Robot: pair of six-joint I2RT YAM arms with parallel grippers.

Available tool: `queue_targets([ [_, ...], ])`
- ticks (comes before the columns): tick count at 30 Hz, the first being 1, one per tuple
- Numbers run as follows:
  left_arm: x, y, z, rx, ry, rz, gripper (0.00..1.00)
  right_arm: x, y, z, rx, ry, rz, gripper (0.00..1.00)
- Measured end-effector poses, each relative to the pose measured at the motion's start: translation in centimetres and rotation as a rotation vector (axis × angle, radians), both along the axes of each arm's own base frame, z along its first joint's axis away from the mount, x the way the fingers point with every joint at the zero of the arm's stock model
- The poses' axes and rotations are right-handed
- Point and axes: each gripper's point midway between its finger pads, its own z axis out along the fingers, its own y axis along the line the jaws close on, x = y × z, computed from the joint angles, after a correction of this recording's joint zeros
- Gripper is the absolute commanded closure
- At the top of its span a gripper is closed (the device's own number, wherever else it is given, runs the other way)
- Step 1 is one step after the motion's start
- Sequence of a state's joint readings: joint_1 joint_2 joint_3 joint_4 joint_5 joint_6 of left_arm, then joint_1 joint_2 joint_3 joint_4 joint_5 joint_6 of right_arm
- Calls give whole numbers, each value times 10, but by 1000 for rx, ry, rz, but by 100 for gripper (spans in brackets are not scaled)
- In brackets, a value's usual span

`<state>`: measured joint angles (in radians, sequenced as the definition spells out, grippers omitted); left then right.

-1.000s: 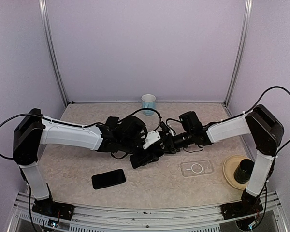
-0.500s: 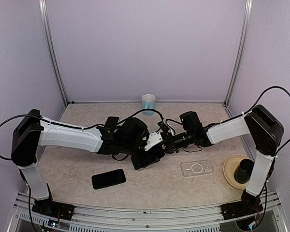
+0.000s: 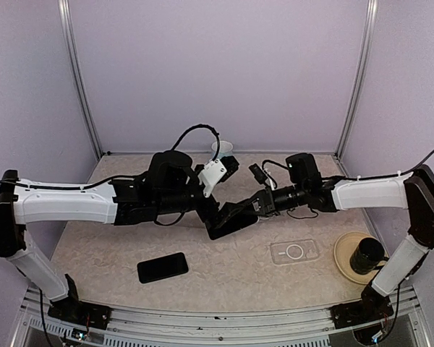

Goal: Put the phone into the phone case
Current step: Pass from the left arm to the right, then pass from the right arm to the left

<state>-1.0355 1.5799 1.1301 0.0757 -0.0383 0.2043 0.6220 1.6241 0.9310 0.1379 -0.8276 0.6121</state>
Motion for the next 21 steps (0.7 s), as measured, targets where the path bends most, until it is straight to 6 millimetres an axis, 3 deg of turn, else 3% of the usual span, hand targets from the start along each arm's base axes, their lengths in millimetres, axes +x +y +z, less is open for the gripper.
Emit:
queue_targets([
  [7, 17, 30, 33, -153, -6, 197, 1, 18, -43, 24, -39, -98, -137, 100],
  [11, 33, 42, 42, -247, 66, 283, 7, 24, -68, 36, -72, -152, -214, 100],
  [17, 74, 60, 35, -387, 259, 366, 1, 25, -100, 50, -87, -235, -309, 100],
  [21, 76, 66, 16, -438, 367, 346, 1, 22, -120, 53, -98, -276, -374, 100],
])
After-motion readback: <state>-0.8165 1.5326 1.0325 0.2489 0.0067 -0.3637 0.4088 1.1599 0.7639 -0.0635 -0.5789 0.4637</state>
